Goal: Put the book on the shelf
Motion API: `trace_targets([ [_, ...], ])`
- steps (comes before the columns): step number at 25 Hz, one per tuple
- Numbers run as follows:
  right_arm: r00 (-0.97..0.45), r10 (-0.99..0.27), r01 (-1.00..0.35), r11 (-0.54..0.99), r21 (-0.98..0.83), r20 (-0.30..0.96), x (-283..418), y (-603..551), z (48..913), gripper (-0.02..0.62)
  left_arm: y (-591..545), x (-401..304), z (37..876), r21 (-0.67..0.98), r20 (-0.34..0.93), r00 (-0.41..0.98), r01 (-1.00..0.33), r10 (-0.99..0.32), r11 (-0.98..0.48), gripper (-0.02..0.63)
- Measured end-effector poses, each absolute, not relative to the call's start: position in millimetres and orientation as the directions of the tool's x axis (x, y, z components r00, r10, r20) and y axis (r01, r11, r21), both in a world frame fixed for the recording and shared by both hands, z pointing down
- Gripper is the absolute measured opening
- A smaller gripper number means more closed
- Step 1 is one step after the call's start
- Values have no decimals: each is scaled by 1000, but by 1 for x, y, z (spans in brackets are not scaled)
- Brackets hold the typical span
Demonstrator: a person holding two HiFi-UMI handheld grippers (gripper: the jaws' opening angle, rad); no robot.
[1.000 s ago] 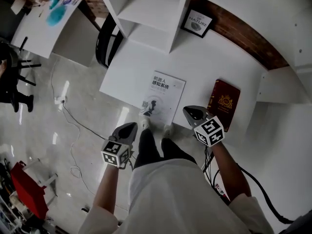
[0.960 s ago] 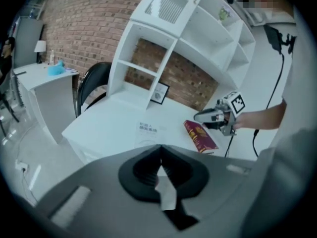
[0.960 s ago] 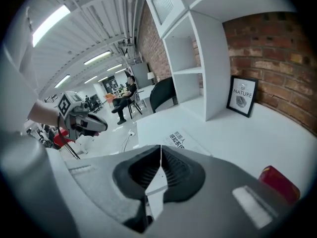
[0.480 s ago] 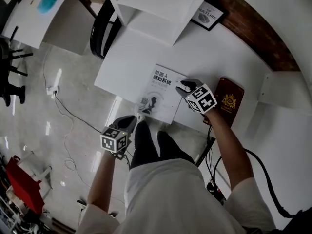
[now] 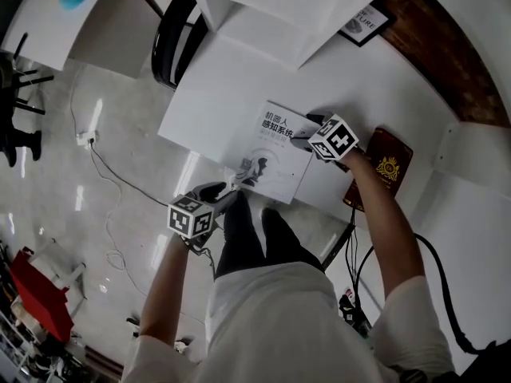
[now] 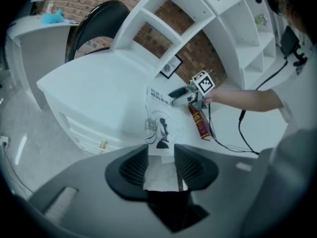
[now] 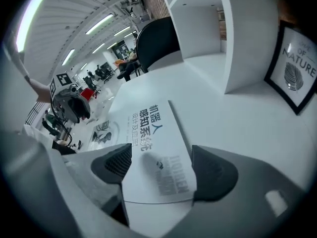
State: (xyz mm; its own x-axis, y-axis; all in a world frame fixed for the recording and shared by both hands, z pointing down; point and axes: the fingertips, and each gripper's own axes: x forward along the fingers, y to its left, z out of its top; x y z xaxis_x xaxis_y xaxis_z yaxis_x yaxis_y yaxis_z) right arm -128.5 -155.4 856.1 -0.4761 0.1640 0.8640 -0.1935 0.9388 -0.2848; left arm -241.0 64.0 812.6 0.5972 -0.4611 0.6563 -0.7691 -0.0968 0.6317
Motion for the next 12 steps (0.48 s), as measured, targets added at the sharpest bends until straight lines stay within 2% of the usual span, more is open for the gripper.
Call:
trace_targets([
  [7, -449, 134, -111, 973, -204, 884, -129, -147, 864, 397, 60, -239, 834, 674, 641, 643, -733, -419, -95, 196],
  [12, -478, 119, -77, 981, -176, 870, -128, -137, 866, 397, 57, -234, 850, 713, 619, 688, -694, -379, -96, 246],
])
